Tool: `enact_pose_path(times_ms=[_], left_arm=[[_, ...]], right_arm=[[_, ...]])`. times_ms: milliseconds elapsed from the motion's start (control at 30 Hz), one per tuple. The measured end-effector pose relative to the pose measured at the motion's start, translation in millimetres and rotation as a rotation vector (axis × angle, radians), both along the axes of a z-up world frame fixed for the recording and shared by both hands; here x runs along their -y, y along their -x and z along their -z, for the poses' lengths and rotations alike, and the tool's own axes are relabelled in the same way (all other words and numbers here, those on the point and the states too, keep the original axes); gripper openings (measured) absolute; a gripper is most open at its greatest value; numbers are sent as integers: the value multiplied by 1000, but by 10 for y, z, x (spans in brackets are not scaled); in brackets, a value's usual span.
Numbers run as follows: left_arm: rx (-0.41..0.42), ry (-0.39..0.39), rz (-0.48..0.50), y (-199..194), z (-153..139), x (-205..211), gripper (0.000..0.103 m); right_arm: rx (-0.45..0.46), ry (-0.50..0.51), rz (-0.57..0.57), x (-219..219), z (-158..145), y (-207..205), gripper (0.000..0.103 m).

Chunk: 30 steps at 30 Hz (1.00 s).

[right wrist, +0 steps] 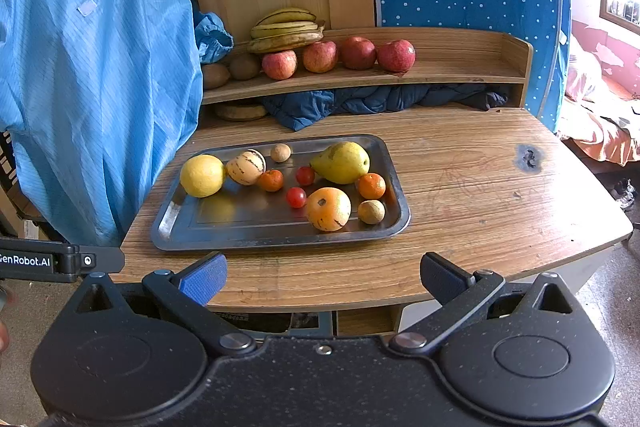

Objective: Organize fruits

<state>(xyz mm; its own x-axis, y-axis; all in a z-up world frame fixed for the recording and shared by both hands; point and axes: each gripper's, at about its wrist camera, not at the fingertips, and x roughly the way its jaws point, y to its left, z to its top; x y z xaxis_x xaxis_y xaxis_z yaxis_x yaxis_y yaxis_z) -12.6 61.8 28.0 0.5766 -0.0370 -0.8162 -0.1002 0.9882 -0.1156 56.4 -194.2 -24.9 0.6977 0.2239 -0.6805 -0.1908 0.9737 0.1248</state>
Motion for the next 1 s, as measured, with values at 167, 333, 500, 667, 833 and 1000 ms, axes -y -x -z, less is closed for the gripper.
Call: enact_pose_path(times_ms=[167, 333, 500, 667, 833, 1000], left_arm=[[0, 3, 1, -1, -23, 17, 102], [5, 17, 4, -2, -40, 27, 102], [2, 24, 5, -2, -37, 37, 102], [6, 28, 7, -7, -39, 37, 102], [4, 32, 9, -15, -37, 47, 102], [0, 34, 5, -27, -29, 54, 102]], right_arm=[[2, 1, 1, 6, -7, 11, 102], [1, 1, 2, 2, -8, 8, 102], [-1, 0, 2, 10, -15, 14, 102], [-1, 0, 3, 15, -14, 15, 102], [-2, 0, 3, 15, -12, 6, 102], [-6, -1, 1, 37, 10, 30, 102]])
